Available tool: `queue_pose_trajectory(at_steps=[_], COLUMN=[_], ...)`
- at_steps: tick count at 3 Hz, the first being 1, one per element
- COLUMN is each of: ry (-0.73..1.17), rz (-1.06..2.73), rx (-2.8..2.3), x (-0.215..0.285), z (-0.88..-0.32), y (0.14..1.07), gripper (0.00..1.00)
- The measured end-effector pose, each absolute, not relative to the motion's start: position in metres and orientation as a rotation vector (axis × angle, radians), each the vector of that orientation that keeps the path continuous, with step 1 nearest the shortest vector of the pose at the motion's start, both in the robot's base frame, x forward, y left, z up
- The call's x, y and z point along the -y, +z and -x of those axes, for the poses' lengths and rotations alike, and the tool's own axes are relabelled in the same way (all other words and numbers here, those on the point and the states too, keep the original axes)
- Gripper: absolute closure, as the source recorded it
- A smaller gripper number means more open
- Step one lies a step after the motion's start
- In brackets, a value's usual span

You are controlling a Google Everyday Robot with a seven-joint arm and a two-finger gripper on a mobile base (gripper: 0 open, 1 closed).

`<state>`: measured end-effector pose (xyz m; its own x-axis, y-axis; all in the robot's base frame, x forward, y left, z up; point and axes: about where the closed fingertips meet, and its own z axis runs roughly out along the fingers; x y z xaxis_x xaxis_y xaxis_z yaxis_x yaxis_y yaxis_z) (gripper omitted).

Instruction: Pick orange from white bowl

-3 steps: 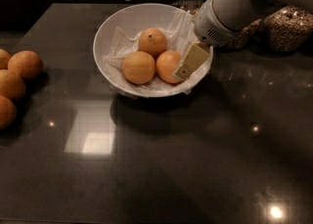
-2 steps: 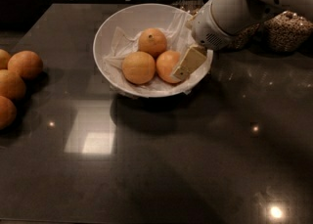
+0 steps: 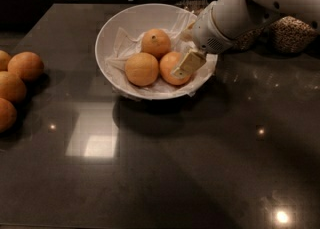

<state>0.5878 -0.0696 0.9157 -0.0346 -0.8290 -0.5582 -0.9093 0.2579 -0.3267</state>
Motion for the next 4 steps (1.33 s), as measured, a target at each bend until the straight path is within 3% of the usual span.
queue_pose_trajectory(at_steps=[4], ry=[0.19], rz=[1.626], rx=[-1.896], x=[0.058], z=[-0.599], y=[0.883], gripper=[0.27])
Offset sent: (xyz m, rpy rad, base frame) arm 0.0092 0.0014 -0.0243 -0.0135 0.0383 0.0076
